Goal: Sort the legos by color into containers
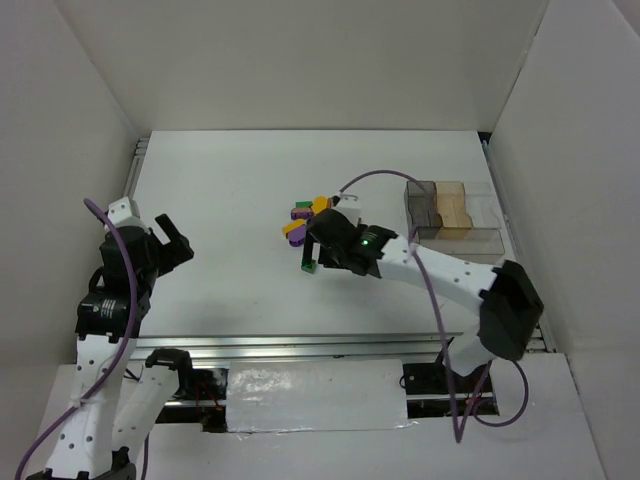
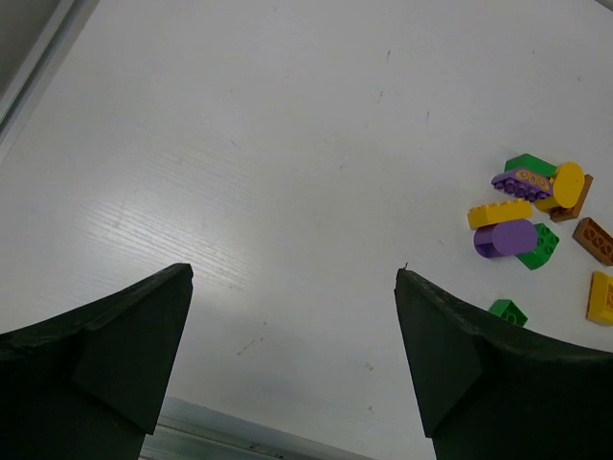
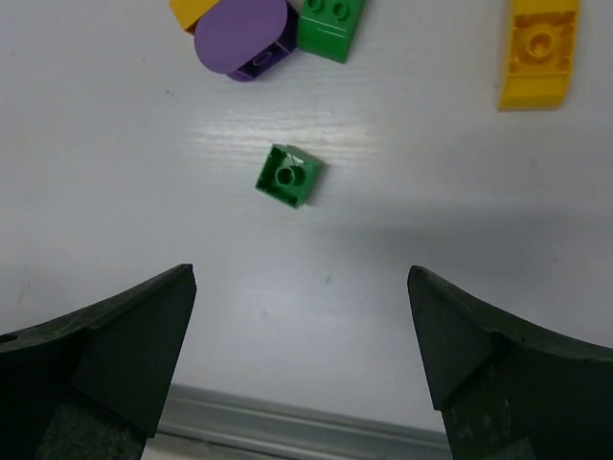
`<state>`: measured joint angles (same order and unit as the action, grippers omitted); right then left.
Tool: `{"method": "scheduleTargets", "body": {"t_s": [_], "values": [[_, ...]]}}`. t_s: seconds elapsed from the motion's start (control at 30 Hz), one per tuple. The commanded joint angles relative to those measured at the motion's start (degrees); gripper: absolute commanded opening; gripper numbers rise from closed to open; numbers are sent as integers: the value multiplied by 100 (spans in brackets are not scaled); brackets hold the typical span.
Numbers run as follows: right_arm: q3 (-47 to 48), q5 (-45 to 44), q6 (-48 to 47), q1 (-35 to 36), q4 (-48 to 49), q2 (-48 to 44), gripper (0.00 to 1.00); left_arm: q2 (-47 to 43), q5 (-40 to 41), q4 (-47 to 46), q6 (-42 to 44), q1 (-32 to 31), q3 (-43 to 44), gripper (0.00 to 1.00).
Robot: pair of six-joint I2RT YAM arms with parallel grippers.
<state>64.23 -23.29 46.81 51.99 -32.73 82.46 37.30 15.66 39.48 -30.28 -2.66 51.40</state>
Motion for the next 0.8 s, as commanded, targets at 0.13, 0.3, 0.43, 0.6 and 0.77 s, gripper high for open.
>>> {"method": "scheduleTargets", "body": {"t_s": [0.13,0.3,0.43,0.6,0.77], "values": [[1899,-572,329,13,-163,2317,98,67,-54,-134,-13,63,178,100],[2330,-194,399,-4,-102,3125,96,32,-81,-143,-13,72,160,99],[2253,-220,549,-39,-102,3382,94,5,-142,-169,5,72,151,100],[1998,-150,680,-110,39,3567,87,23,-221,-187,31,72,143,99],[1760,-193,716,-110,153,3497,81,14,-239,-187,31,72,134,100]]}}
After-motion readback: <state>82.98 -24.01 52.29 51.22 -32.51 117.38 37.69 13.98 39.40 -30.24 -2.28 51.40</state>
